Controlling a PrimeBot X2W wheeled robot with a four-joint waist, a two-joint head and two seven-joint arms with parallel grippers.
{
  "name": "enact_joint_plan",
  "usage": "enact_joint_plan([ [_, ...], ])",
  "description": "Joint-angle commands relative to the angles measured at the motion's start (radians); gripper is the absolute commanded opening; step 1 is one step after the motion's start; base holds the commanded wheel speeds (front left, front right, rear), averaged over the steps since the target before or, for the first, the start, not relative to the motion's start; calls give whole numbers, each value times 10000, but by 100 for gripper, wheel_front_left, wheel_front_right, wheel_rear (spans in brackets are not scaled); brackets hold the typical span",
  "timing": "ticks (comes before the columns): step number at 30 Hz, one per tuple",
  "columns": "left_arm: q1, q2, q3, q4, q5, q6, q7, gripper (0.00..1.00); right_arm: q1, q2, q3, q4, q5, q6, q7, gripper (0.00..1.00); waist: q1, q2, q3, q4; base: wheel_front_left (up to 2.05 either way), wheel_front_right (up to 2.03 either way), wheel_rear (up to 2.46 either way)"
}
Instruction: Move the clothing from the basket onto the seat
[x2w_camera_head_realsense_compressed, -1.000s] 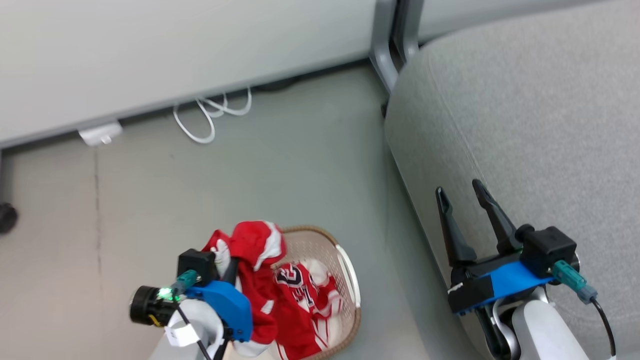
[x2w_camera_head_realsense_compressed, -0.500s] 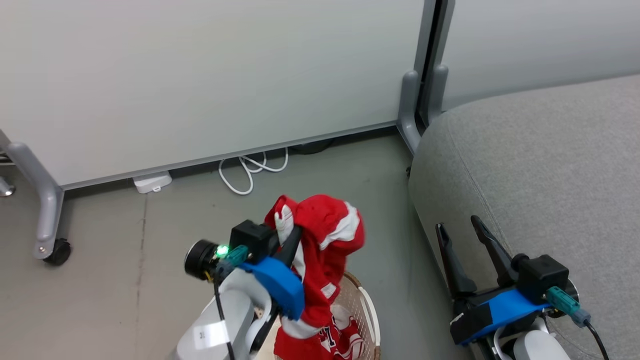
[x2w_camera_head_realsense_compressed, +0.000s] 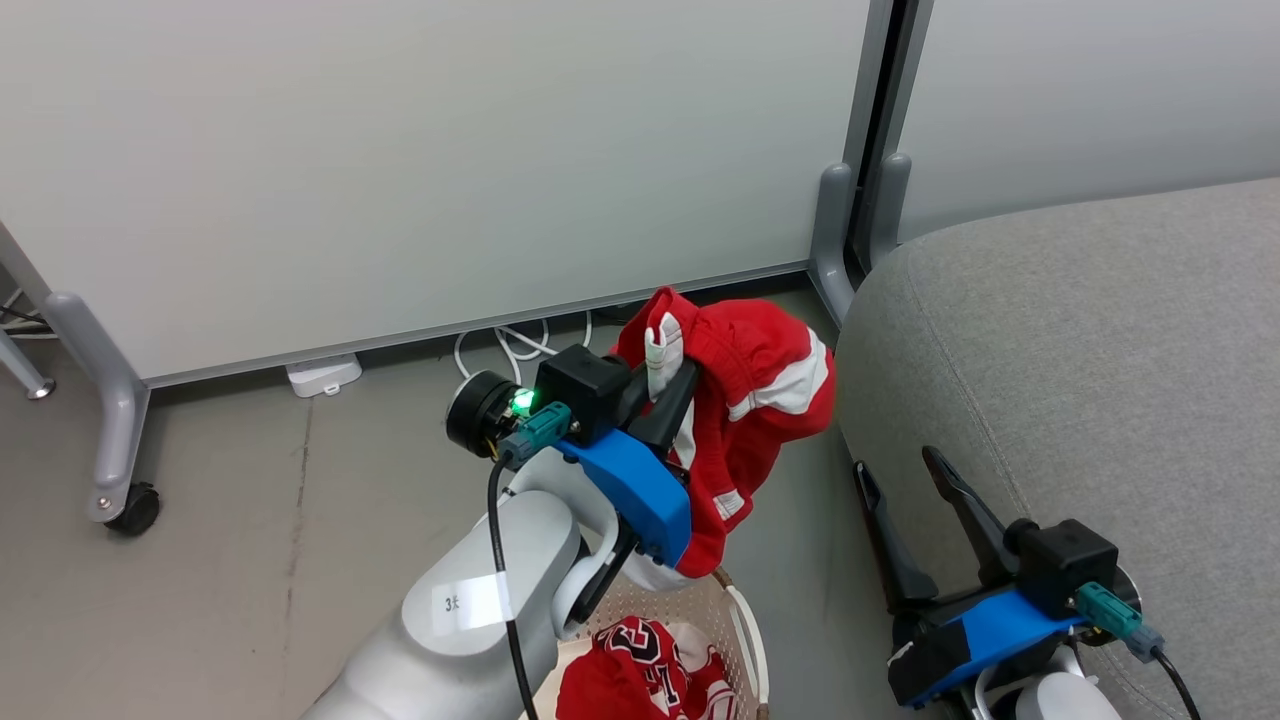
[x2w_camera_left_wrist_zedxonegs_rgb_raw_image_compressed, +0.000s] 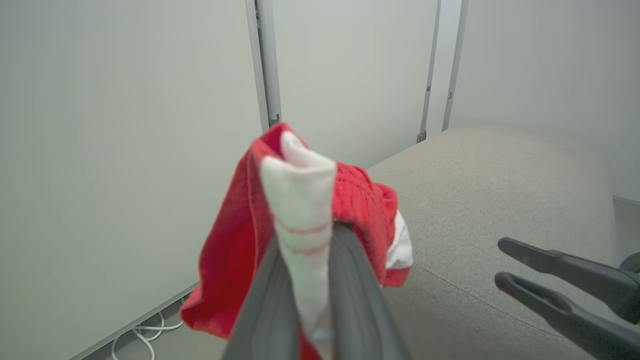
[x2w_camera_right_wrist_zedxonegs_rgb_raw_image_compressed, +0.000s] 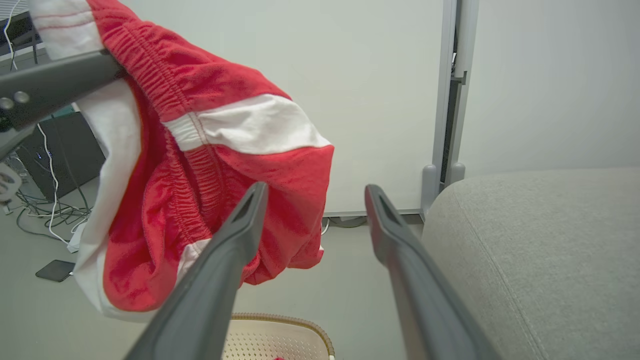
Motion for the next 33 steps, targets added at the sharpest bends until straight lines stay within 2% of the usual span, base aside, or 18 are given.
enact_joint_plan([
  [1,-164,9,-101,-39,-94,91,0,0,121,-28,22,-17,62,1,11,100,1,-1,-6,0,0,0,0],
  [9,-522,12,-793,101,-775,382,-95,0,59,-28,166,17,132,2,0,100,1,-1,3,-42,0,0,0],
  [22,-787,10,-1353,453,-1415,507,-171,0,-321,-28,754,182,93,1,61,100,1,-1,93,18,0,0,0],
  [33,-961,8,-1769,436,-1708,572,-181,0,-1676,-30,1809,1447,127,1,64,100,1,-1,180,-9,0,0,0],
])
